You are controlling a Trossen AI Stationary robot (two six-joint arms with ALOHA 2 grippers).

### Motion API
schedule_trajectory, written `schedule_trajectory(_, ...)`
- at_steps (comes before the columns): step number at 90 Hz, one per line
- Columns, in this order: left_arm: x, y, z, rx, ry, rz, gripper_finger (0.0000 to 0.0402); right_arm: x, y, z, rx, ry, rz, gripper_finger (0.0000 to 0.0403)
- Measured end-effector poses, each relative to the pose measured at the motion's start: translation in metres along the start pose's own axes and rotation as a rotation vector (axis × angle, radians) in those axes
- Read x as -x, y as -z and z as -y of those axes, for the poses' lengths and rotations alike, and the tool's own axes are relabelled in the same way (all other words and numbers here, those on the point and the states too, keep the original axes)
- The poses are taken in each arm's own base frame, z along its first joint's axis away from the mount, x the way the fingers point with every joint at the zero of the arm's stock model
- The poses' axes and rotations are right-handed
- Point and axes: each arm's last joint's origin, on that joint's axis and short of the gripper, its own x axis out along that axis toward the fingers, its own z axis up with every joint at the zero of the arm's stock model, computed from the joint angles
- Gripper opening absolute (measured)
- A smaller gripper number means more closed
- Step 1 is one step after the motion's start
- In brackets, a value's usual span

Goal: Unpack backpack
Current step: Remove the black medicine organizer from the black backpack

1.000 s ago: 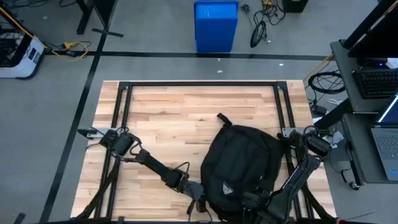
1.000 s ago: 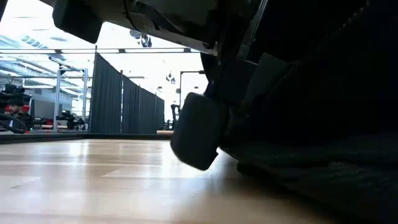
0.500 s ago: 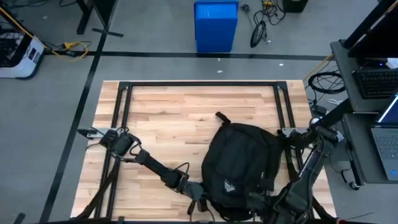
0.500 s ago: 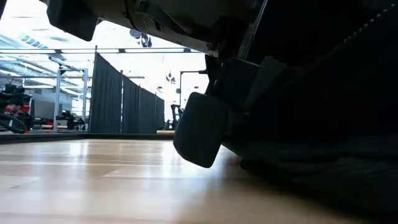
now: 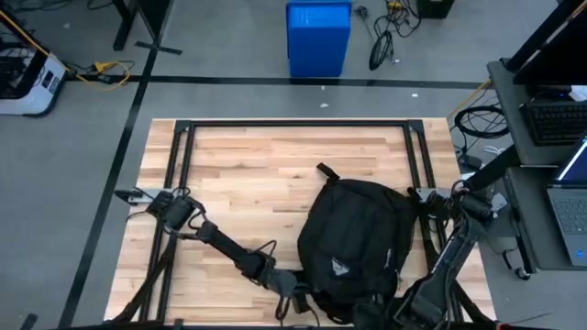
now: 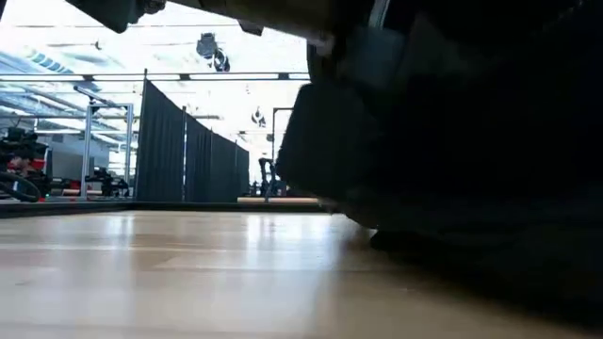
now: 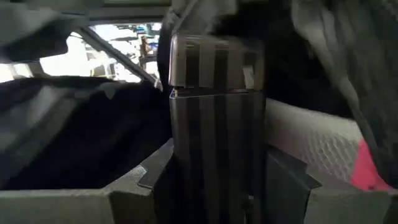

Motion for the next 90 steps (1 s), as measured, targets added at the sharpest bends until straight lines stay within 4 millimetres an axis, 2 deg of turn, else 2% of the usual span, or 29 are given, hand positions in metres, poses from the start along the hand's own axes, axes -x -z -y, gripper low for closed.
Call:
schedule_trajectory(30, 0.005, -0.002, -0.011, 0.133, -0.023, -0.012, 0.0166, -0.024, 0.001, 0.01, 0.026, 0.12, -0.083, 0.0006)
schedule_trajectory(57, 0.007, -0.002, -0.013, 0.188, -0.03, -0.036, 0.0166, -0.03, -0.012, 0.029, 0.004, 0.209, -0.109, 0.0006)
schedule_trajectory(66, 0.008, -0.005, -0.013, 0.188, -0.034, -0.058, 0.0166, -0.031, -0.016, 0.029, 0.035, 0.191, -0.11, 0.0006)
schedule_trajectory(78, 0.01, -0.007, -0.014, 0.192, -0.048, -0.08, 0.0166, -0.026, -0.019, 0.025, 0.041, 0.168, -0.083, 0.0006)
schedule_trajectory(90, 0.011, -0.008, -0.017, 0.196, -0.057, -0.078, 0.0166, -0.008, -0.023, 0.014, 0.054, 0.133, -0.046, 0.0006)
